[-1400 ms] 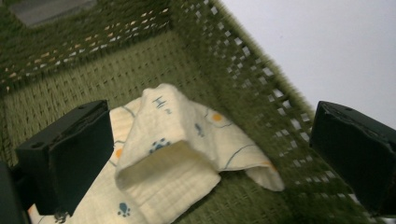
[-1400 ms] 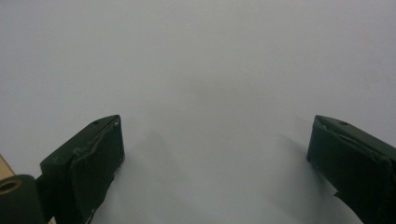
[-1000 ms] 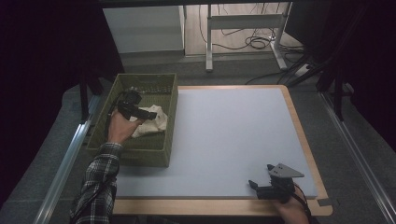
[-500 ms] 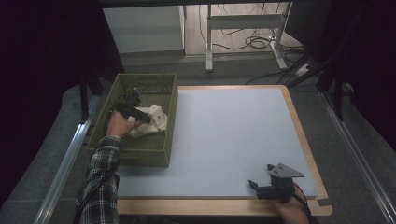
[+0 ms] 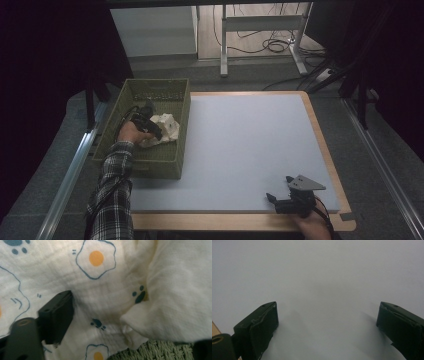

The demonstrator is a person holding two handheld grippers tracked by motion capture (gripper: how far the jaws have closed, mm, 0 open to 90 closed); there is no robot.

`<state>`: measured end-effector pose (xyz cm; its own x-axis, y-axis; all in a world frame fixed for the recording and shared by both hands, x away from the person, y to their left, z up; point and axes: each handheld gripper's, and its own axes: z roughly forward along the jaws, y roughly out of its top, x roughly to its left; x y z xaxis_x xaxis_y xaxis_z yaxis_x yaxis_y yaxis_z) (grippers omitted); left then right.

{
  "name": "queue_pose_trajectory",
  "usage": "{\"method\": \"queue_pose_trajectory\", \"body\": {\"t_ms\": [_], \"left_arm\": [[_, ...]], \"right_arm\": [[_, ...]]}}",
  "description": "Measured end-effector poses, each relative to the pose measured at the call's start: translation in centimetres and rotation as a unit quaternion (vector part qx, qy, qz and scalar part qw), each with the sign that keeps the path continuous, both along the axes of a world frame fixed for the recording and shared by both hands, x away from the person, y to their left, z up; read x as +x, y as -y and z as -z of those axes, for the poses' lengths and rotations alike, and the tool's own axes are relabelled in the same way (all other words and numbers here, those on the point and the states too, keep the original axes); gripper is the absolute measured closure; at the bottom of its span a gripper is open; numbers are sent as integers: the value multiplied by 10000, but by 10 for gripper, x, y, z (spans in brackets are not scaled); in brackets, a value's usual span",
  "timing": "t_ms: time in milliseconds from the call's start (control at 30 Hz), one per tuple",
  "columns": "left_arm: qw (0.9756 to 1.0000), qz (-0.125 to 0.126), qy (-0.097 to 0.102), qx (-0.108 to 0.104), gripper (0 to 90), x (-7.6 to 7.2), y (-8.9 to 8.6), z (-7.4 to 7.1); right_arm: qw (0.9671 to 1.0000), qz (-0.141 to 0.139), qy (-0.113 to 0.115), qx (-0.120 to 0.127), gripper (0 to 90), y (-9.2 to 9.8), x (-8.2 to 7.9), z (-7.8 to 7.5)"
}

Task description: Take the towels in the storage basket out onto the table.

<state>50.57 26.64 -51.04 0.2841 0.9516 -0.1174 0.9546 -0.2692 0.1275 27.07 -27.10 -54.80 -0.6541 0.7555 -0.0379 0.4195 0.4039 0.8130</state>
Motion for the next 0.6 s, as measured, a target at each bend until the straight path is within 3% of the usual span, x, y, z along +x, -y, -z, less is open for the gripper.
{"method": "queue_pose_trajectory", "body": {"t_ms": [33,133,167,200,233,267,500,567,600], "left_arm": [[10000,76,6,-10,217,-1,0,-1],[9998,206,42,46,460,-3,5,-5],[9998,206,42,46,478,-3,5,-5],[9996,200,65,213,536,-4,5,-8],[9996,200,65,213,642,-4,5,-8],[9995,312,16,-76,756,-5,5,-7],[9993,366,74,-72,817,-6,5,-10],[9991,282,308,-16,821,-9,3,-16],[9991,282,308,-16,821,-9,3,-16]], "right_arm": [[10000,0,0,0,41,0,0,0],[10000,2,1,-1,41,0,0,0],[10000,2,1,-1,41,0,0,0],[10000,0,3,-3,41,0,0,0],[10000,0,3,-3,41,0,0,0],[10000,1,1,-3,40,0,0,0],[10000,-11,1,-2,41,0,0,0],[10000,-13,0,0,41,0,0,0],[10000,-13,0,0,41,0,0,0]]}}
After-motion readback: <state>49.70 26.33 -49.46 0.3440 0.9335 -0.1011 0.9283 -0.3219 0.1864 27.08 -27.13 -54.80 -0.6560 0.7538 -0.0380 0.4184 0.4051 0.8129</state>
